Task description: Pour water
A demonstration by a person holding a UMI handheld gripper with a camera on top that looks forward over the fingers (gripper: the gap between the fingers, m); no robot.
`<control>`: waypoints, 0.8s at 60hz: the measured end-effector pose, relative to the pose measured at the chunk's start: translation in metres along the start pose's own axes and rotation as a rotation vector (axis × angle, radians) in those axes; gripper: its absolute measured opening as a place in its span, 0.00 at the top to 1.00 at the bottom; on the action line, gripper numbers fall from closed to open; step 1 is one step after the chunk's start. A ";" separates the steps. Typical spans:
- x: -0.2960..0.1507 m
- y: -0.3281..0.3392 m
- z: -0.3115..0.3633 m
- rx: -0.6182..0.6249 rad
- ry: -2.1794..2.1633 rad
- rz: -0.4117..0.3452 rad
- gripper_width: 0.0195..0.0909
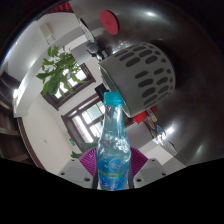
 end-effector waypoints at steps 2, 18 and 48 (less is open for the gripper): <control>0.001 0.000 -0.001 0.004 0.008 0.005 0.70; 0.026 0.004 0.007 0.042 0.339 0.097 0.70; -0.066 -0.023 0.188 0.171 2.053 -0.055 0.71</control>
Point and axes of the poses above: the point between the fingertips, and its own axes, seen from behind it with the camera up: z to the left, x down, y backward, against the way the camera looks, the point moved 4 cm from there along y, backward, against the way the camera looks, and after that the axes turned 10 degrees about y, right-handed, at the moved point
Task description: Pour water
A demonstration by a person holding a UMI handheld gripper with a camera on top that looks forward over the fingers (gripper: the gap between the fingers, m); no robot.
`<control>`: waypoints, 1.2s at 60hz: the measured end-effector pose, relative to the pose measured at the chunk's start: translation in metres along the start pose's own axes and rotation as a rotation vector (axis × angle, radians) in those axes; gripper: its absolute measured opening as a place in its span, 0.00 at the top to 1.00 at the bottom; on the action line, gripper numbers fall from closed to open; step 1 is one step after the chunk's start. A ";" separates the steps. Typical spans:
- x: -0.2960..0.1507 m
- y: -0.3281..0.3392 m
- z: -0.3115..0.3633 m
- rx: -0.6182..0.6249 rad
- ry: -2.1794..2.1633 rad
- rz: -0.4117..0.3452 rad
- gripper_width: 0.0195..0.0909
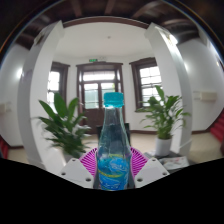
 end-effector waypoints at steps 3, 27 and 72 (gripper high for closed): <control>0.005 0.004 -0.019 0.069 0.062 0.029 0.69; 0.181 -0.028 -0.121 0.218 0.214 0.243 0.69; 0.215 0.007 -0.113 0.103 0.055 0.205 0.12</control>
Point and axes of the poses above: the point between the fingertips, and its own axes, seen from behind it with the camera up: z to the left, x down, y backward, against the way the camera looks, the point moved 4 cm from there along y, backward, against the way the camera looks, and after that the axes turned 10 degrees about y, right-handed, at the moved point
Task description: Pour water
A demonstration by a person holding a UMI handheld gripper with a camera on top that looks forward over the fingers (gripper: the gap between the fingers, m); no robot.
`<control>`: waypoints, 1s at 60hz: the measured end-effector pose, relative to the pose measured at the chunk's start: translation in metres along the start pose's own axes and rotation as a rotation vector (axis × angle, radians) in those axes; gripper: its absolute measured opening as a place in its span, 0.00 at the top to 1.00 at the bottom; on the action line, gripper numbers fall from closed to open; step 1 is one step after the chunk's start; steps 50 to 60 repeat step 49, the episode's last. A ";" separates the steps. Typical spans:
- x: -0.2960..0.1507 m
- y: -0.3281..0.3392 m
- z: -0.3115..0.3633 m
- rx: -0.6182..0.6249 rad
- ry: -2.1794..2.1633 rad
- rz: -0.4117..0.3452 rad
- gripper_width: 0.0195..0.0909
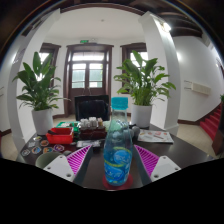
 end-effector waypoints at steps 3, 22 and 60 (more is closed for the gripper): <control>0.001 0.015 0.002 -0.011 -0.011 0.005 0.12; -0.029 0.140 0.011 -0.157 -0.027 -0.015 0.13; -0.070 0.222 0.034 -0.277 0.039 -0.068 0.13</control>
Point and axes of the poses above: the point between the fingertips, and its own axes, seen from behind it with the camera up: z to the left, x down, y backward, against the way the camera looks, the point moved 4 cm from there along y, backward, against the way the camera looks, and after that the axes turned 10 degrees about y, right-handed, at the moved point
